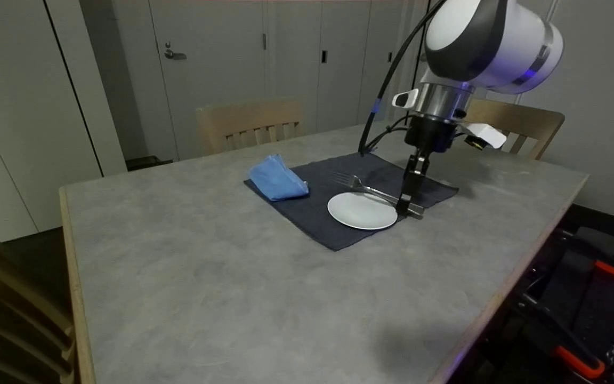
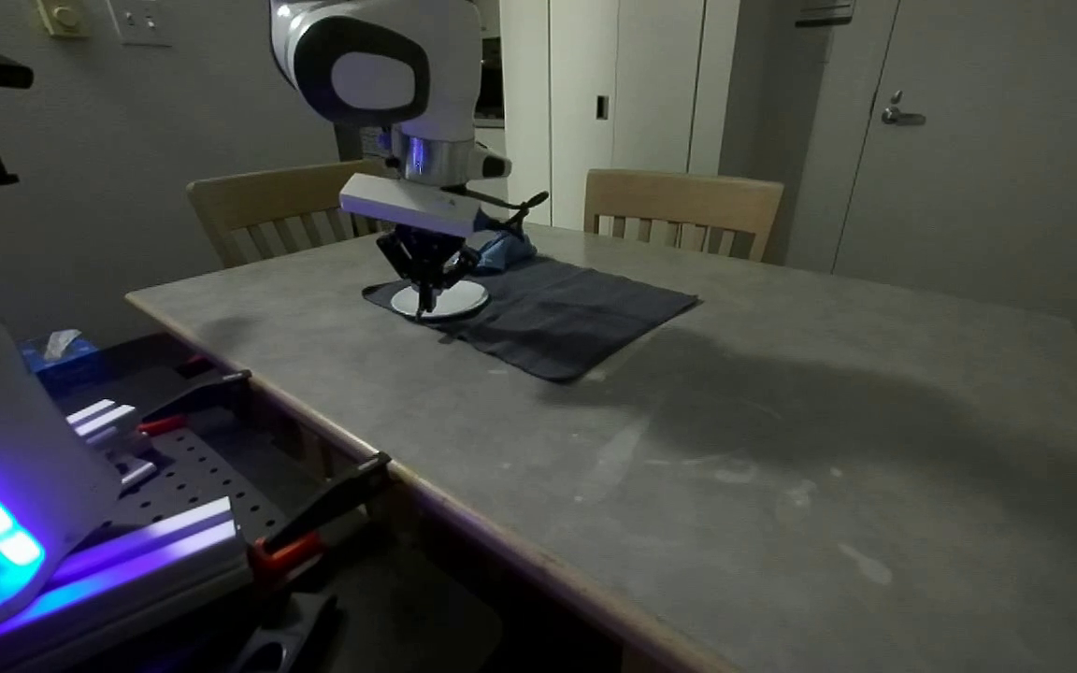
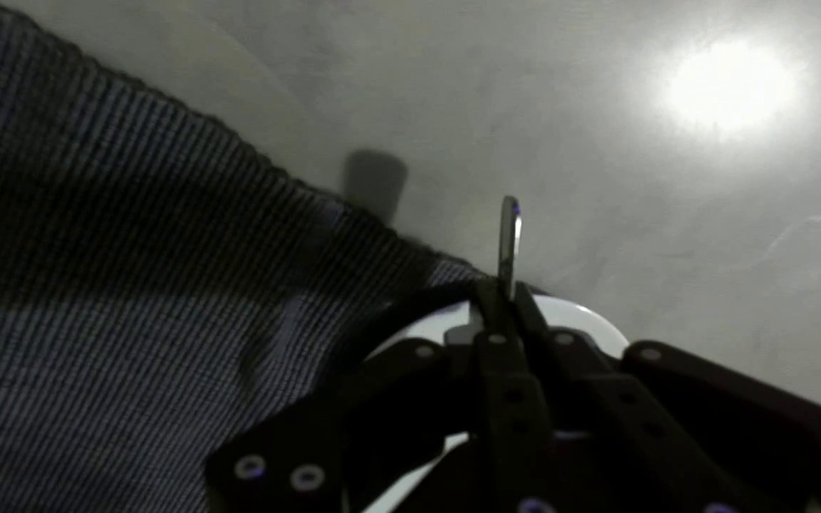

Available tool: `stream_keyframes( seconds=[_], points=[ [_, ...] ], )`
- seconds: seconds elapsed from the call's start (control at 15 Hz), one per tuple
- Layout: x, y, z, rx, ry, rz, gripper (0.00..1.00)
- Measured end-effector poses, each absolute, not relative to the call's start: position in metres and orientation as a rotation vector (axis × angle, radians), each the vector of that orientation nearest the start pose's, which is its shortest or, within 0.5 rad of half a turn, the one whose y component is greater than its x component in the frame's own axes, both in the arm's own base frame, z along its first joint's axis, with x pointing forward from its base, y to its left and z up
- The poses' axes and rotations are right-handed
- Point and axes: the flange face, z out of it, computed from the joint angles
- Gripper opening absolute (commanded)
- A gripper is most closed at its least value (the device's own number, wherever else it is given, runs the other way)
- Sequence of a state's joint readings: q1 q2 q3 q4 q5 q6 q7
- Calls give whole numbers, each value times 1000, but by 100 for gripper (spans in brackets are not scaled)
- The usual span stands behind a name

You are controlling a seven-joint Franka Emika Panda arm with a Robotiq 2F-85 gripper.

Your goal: Put the fork on the mat on the table

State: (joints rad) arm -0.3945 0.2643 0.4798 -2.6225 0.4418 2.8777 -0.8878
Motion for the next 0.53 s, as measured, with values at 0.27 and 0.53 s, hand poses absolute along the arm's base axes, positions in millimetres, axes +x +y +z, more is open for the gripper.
stream_keyframes(
  seconds=[0.27, 0.53],
  points=[
    [424, 4, 180, -2793, -705, -208, 1],
    [416, -26, 186, -2755, -603, -289, 1]
  ],
)
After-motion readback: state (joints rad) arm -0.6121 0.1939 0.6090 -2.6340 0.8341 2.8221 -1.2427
